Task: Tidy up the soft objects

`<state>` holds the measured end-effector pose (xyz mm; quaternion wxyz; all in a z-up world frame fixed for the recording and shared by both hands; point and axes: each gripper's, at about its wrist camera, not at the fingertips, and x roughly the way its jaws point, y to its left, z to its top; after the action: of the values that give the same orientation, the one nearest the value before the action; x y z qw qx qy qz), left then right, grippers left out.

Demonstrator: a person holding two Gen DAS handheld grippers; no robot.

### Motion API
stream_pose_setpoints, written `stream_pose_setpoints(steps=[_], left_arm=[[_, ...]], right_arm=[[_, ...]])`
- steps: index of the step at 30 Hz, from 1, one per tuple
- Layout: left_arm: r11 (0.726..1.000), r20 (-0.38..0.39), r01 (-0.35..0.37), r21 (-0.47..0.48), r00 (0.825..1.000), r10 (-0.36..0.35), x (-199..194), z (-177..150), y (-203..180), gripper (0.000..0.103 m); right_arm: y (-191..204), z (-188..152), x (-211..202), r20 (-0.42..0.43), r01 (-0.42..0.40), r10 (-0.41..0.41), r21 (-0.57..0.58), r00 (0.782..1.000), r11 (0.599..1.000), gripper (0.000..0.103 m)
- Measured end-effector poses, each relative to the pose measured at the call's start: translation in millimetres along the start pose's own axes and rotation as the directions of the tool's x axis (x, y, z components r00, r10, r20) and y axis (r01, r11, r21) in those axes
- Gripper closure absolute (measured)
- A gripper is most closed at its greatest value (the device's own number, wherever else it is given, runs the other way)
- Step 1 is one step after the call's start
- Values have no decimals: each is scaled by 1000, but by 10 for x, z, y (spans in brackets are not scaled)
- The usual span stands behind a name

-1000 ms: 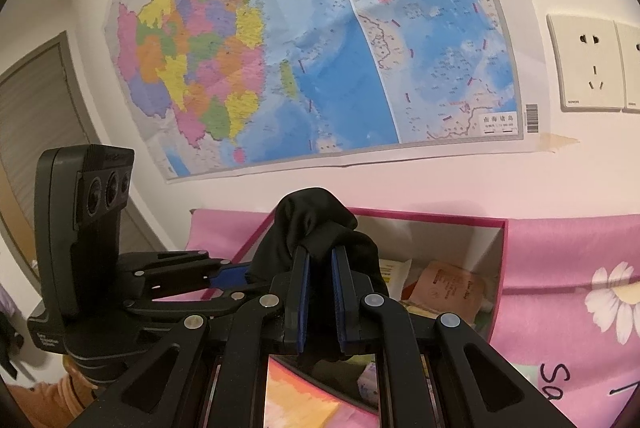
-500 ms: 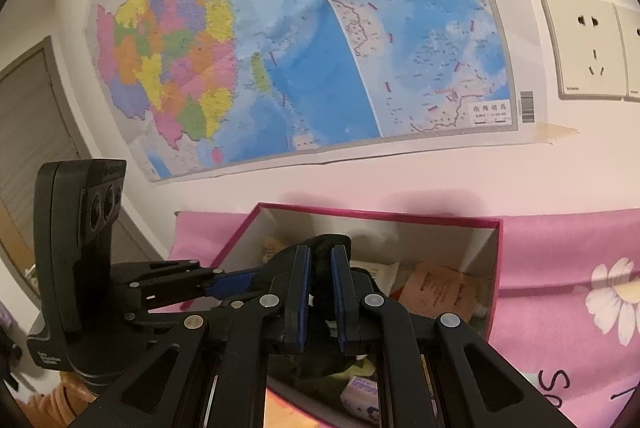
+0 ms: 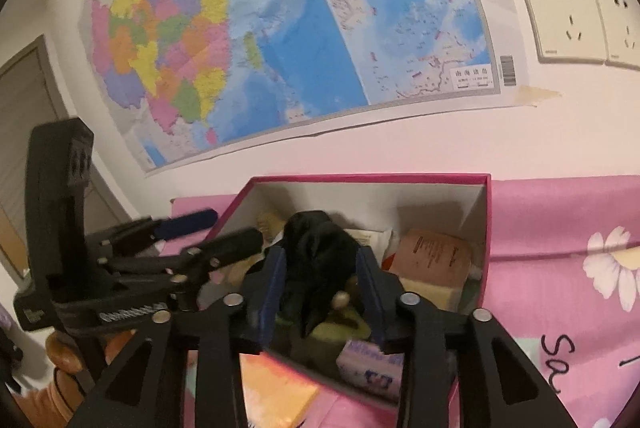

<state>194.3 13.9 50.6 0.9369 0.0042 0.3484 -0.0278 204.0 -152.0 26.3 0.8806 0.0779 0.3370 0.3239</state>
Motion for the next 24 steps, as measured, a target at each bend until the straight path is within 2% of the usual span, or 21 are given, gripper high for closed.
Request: stream_pose_setpoints(steps=[3,5,7,8,12,18,24], left_arm=[[1000,59,25,18,998,-26,-258,-81,-46,21],[999,96,27,34,995,-31,-419,-165,-73,13],[999,133,20,42,991,-26,-589,-301,-72,7],[999,144,25,42,989,-31,-647,-360,-62,0],[999,162,5,31,987,-10,-837,-670,-33,0],[997,87,-66,-28,994,69,-856,-1098,68,0],[993,44,-110,-52,993,112,-839,-1340,108,0]], right_arm=[[150,-123,-180,31,23,-22,-45,999,999,41],[224,-216,-280,50,37,-34,-64,998,997,32],[308,-351,-392,98,62,-53,-94,994,994,19],[356,-427,-433,105,85,-74,-109,992,990,17],[480,-681,-497,103,172,-159,-133,982,976,4],[580,-975,-513,85,230,-220,-138,972,963,2],[712,-1169,-487,49,230,-225,-153,973,961,2]])
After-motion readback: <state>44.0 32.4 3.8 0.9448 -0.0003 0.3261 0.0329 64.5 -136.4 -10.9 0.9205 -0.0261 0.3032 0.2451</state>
